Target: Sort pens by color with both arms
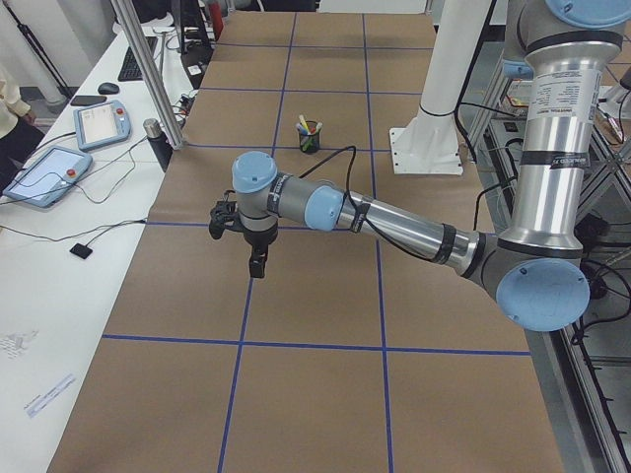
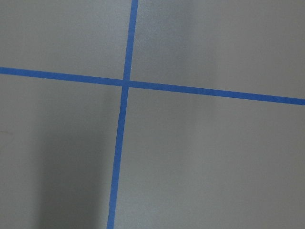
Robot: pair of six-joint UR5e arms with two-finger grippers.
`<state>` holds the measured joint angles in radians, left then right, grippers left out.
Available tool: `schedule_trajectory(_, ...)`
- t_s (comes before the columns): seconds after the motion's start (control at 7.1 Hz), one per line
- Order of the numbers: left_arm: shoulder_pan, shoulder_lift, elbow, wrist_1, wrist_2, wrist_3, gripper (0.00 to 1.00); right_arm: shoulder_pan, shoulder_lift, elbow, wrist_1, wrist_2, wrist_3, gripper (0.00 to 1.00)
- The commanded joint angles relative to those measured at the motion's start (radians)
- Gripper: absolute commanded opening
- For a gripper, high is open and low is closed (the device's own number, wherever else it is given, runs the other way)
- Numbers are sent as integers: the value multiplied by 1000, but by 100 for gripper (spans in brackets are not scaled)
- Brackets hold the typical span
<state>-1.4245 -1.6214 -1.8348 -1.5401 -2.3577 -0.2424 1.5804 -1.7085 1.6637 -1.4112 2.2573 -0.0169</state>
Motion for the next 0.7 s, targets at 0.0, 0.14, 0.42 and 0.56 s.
schedule_trajectory(0.0, 2, 0, 0, 0, 0, 2, 100, 0, 0, -4, 0, -2, 0, 100)
schedule_trajectory(0.14, -1, 0, 0, 0, 0, 2, 100, 0, 3, -7, 0, -2, 3, 100)
schedule_trajectory(0.42, -1, 0, 0, 0, 0, 2, 100, 0, 4, -7, -2, -2, 5, 100)
schedule_trajectory(0.56, -1, 0, 0, 0, 0, 2, 100, 0, 3, -7, -2, -2, 6, 100)
